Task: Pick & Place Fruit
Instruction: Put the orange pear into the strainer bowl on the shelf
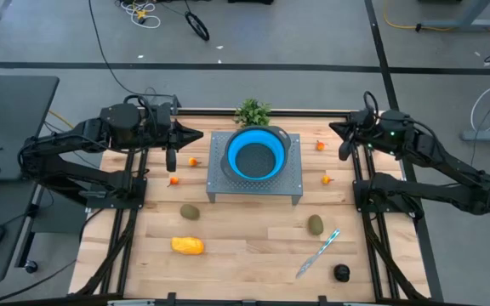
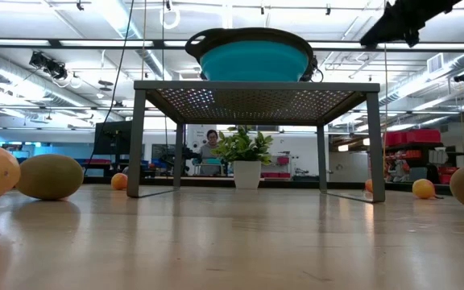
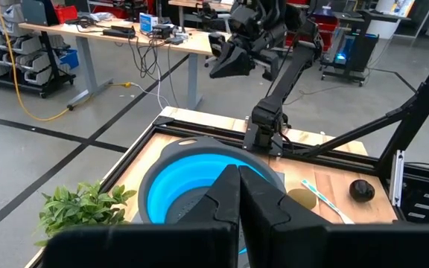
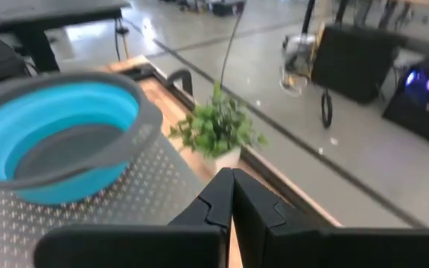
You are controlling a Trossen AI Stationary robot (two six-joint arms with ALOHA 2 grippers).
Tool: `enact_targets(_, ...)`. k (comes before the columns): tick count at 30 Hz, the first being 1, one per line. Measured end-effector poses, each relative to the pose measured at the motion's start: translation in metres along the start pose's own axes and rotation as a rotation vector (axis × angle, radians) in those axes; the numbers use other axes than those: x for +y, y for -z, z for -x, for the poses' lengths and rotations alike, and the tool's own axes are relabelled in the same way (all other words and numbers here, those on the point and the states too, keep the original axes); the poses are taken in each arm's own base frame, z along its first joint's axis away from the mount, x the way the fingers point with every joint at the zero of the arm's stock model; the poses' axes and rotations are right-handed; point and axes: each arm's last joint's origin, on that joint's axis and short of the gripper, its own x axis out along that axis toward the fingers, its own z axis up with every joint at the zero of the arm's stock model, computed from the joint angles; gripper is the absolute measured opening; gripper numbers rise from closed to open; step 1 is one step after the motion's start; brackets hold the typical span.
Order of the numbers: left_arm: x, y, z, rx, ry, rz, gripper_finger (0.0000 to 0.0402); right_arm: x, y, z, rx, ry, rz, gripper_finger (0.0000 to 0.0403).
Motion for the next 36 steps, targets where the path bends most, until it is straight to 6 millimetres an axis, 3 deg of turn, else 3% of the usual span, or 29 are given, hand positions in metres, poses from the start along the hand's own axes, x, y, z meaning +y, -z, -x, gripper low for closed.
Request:
enact_targets(11,0.001,0.0,0.0,-0.003,-0.023,0.003,0.0004,-0.003,0.014,-0.018,0.2,0.121,-0.126,0.0015)
enact_targets(23,0.001,0.0,0.0,-0.004,-0.029,0.007,0.0004,-0.006,0.019,-0.045,0.321,0.176,-0.126,0.0015)
enact_targets(36,0.001,0.0,0.0,-0.006,-0.044,0.026,0.0003,-0.031,0.026,-0.064,0.418,0.28,-0.237,0.0015)
